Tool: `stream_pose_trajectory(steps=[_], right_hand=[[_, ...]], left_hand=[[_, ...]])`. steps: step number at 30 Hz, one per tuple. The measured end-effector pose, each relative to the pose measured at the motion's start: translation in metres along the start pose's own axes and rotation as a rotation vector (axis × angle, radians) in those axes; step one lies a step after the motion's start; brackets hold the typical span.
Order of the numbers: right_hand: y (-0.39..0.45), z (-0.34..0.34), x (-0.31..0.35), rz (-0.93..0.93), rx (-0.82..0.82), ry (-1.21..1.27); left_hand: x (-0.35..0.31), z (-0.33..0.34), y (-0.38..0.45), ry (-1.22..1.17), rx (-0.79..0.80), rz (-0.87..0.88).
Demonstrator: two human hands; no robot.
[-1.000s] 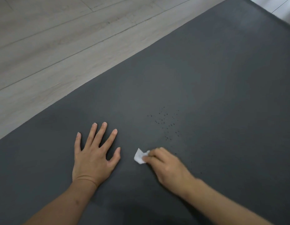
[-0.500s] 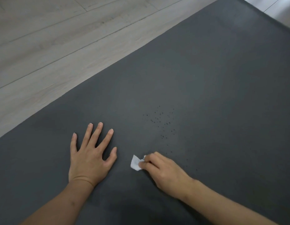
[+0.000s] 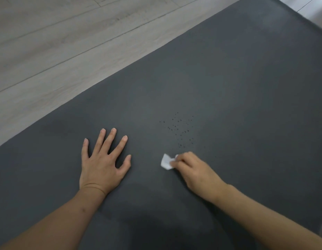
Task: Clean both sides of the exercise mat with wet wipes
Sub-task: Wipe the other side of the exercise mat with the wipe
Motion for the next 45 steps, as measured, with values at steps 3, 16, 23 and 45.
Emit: stream_pose_trajectory(steps=[3, 16, 23, 45], right_hand=[[-0.004, -0.004, -0.035, 0.392, -0.232, 0.028], [0.0, 0.007, -0.044, 0.602, -0.404, 0.035], [-0.003, 0.005, -0.048, 0.555, -0.526, 0.066], [-0.01, 0.006, -0.028, 0.432, -0.336, 0.117]], left_hand=[[0.001, -0.001, -0.001, -0.007, 0.002, 0.022], [-0.04, -0.008, -0.023, 0.003, 0.272, -0.243], [-0.109, 0.012, -0.07, 0.028, 0.207, -0.353], [-0.101, 0.019, -0.066, 0.038, 0.068, -0.315]])
Point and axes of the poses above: each hand's wrist, its own y-axis towards the middle knuckle, its own z-axis out of the palm, x = y × z, the point moved 1 cm from there along y, towards the middle knuckle, and after that the axes turned 7 degrees about -y, right-handed, at the moved point
